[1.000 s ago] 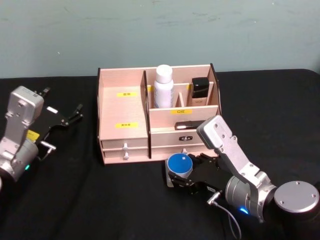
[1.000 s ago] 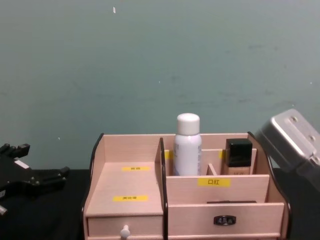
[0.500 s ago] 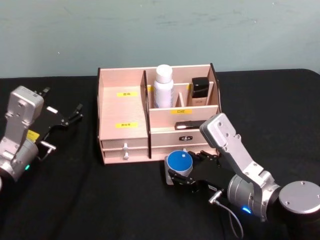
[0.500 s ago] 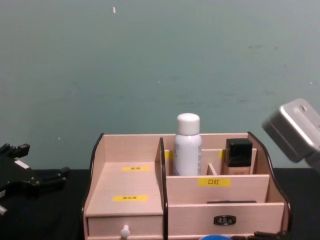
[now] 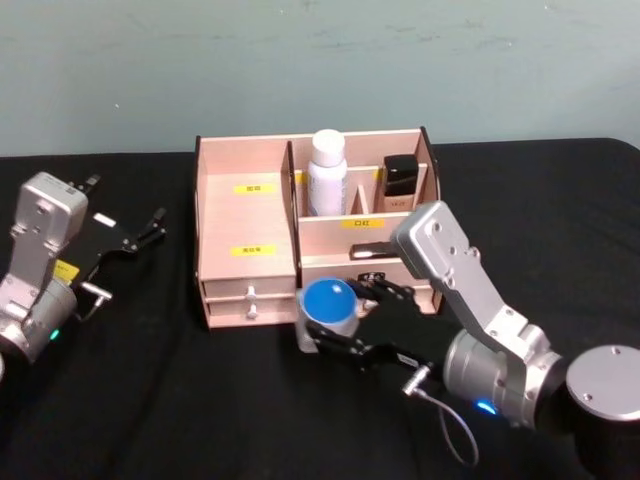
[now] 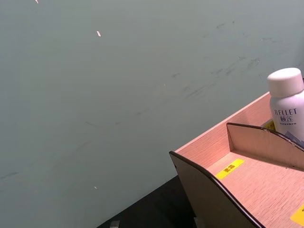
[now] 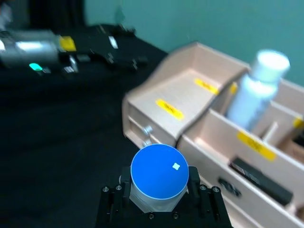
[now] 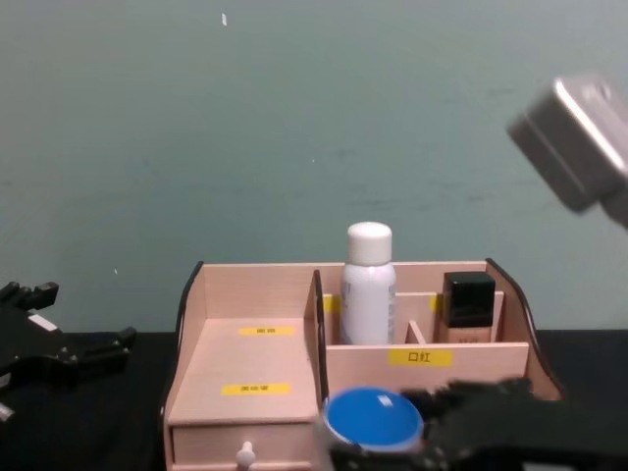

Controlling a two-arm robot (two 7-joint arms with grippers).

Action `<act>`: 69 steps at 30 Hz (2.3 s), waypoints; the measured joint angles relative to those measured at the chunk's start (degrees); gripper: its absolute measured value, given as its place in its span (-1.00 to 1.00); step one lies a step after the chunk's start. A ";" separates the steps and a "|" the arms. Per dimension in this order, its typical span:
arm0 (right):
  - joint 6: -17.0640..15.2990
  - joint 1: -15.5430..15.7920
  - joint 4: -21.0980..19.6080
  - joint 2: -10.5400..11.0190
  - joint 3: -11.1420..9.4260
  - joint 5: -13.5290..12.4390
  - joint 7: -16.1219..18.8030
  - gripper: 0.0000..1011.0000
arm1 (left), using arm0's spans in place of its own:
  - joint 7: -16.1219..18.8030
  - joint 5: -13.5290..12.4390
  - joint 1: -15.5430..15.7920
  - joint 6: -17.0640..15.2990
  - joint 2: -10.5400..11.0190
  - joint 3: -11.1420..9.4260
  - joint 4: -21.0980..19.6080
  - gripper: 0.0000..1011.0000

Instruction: Pick up the facial cleanser and watermelon frost from the table and place them into the tiered storage box.

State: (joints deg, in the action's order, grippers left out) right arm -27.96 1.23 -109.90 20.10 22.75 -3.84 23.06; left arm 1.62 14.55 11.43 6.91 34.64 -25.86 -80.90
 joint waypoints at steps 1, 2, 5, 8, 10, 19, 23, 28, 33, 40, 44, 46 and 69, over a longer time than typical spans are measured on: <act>0.11 -0.29 -0.24 -0.03 0.26 -0.10 0.11 0.43 | 0.00 0.00 0.00 0.00 0.00 0.00 0.00 1.00; 0.32 -0.92 -0.58 -0.20 0.76 -0.29 0.28 0.43 | 0.00 0.00 0.00 0.00 0.00 0.00 0.00 1.00; 0.61 -2.77 -0.69 -0.75 1.95 -0.36 0.46 0.43 | 0.00 0.00 0.00 0.00 0.00 0.00 0.00 1.00; 0.81 -5.00 0.29 -1.72 3.11 -0.30 0.46 0.43 | 0.00 0.00 0.00 0.00 0.00 0.00 0.00 1.00; 0.89 -6.30 1.24 -2.39 3.66 -0.23 0.33 0.43 | 0.00 0.00 0.00 0.00 0.00 0.00 0.00 1.00; 1.75 -13.55 8.93 -6.67 6.11 0.69 -0.73 0.43 | 0.00 0.00 0.00 0.00 0.00 0.00 0.00 1.00; 2.20 -15.62 11.68 -8.00 6.66 0.98 -1.09 0.43 | 0.00 0.00 0.00 0.00 0.00 0.00 0.00 1.00; 2.88 -17.98 15.46 -9.50 6.79 1.43 -1.84 0.43 | 0.00 0.00 0.00 0.00 0.00 0.00 0.00 1.00; 3.47 -19.45 18.30 -10.53 6.41 1.66 -2.53 0.43 | 0.00 0.00 0.00 0.00 0.00 0.00 0.00 1.00; 4.35 -21.47 22.00 -11.66 6.17 1.80 -2.69 0.43 | 0.00 0.00 0.00 0.00 0.00 0.00 0.00 1.00; 4.79 -22.22 23.41 -12.22 6.18 1.78 -2.65 0.43 | 0.00 0.00 0.00 0.00 0.00 0.00 0.00 1.00; 4.94 -22.55 24.08 -12.52 6.30 1.77 -2.63 0.43 | 0.00 0.00 0.00 0.00 0.00 0.00 0.00 1.00; 4.00 -23.40 26.28 -13.24 6.78 1.75 -2.54 0.43 | 0.00 0.00 0.00 0.00 0.00 0.00 0.00 1.00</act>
State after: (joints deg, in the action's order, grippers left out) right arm -23.96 -22.17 -83.62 6.85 29.53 -2.09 20.51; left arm 1.62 14.55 11.43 6.91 34.64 -25.86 -80.90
